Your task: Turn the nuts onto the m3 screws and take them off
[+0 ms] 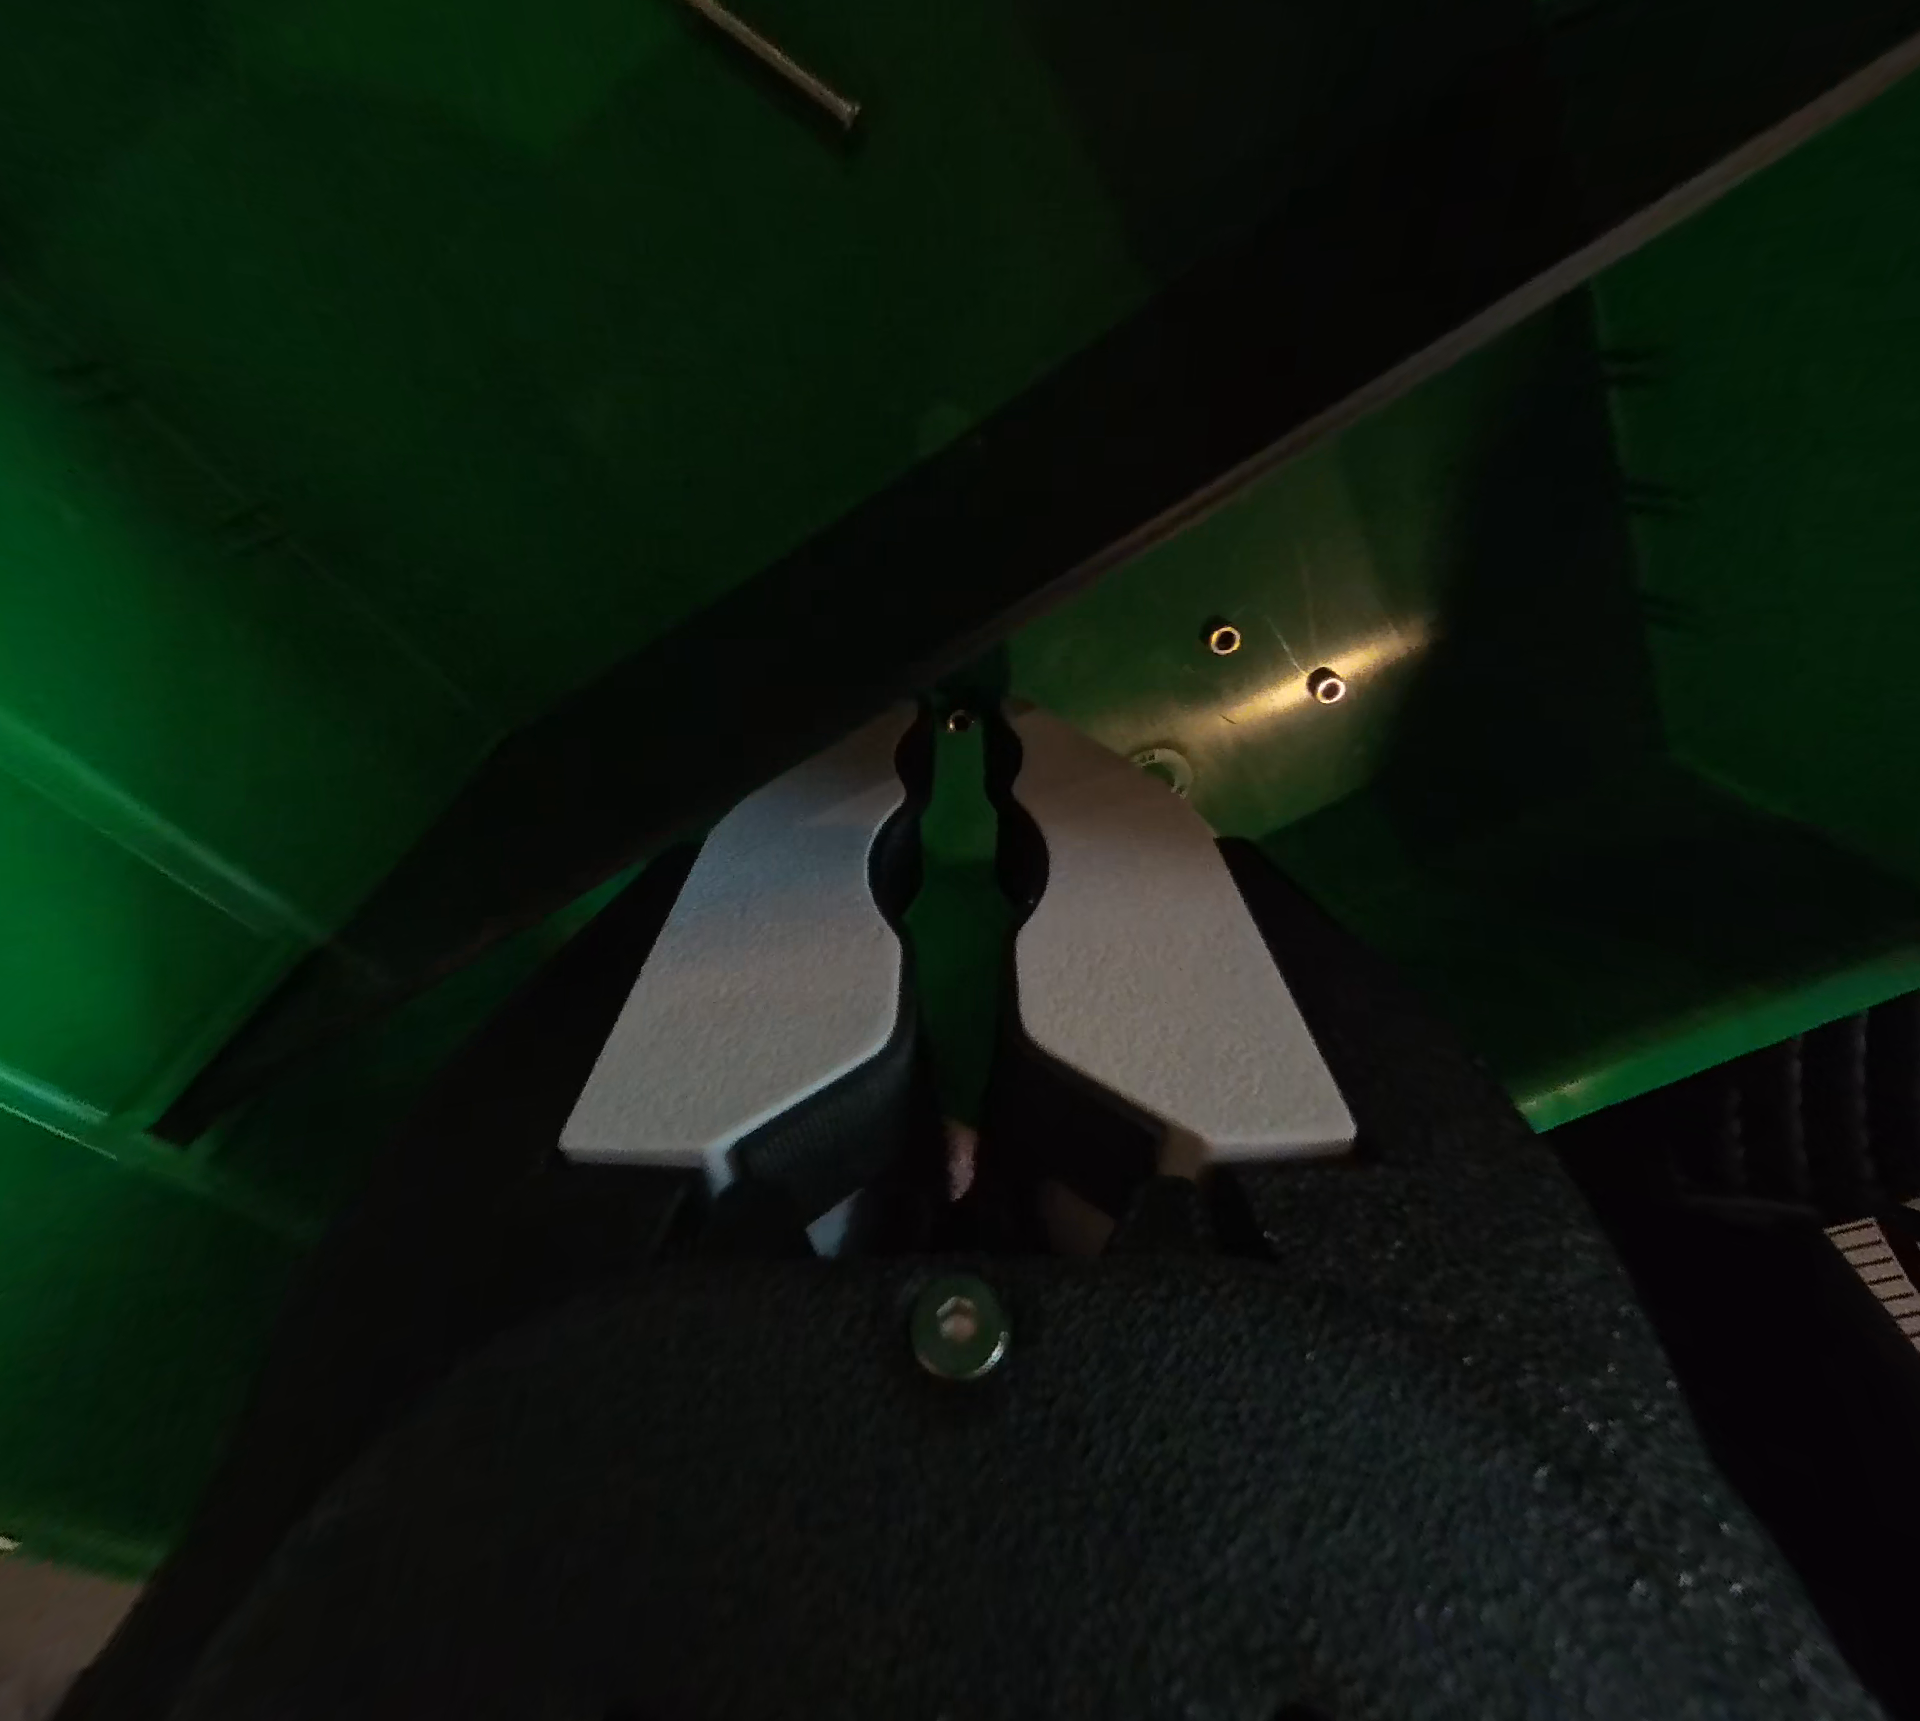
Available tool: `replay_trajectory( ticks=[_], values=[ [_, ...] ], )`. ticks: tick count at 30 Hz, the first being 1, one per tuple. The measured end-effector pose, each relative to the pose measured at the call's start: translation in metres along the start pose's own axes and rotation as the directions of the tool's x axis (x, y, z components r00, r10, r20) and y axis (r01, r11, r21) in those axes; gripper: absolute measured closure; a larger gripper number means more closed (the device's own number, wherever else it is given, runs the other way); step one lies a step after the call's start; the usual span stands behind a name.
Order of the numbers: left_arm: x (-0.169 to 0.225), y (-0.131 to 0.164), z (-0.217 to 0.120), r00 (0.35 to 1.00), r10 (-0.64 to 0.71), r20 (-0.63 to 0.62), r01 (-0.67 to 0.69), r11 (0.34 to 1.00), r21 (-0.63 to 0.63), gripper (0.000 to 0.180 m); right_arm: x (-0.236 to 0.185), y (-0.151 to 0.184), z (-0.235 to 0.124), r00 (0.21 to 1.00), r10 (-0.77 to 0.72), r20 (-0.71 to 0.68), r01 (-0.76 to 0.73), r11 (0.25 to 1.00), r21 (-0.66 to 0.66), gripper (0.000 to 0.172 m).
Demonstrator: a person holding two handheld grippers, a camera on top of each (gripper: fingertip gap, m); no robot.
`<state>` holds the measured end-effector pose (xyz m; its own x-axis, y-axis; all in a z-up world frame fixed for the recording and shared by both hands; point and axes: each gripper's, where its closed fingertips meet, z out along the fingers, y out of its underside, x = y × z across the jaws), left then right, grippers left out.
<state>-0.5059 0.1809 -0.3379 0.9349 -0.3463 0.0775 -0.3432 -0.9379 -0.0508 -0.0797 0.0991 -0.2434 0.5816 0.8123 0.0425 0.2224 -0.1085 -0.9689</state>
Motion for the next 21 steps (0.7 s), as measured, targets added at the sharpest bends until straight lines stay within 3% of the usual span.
replay_trajectory(
  ticks=[15, 21],
  values=[
    [-0.001, 0.006, -0.002, 0.999, 0.033, 0.028, -0.032, 0.999, -0.035, 0.176, 0.001, -0.001, -0.001, 1.0, 0.004, -0.002, -0.004, 1.0, 0.005, 0.135],
    [0.014, -0.002, -0.048, 0.991, 0.099, 0.089, -0.105, 0.992, 0.07, 0.175, 0.001, 0.001, 0.001, 1.0, 0.008, 0.004, -0.008, 1.0, -0.004, 0.135]
  ],
)
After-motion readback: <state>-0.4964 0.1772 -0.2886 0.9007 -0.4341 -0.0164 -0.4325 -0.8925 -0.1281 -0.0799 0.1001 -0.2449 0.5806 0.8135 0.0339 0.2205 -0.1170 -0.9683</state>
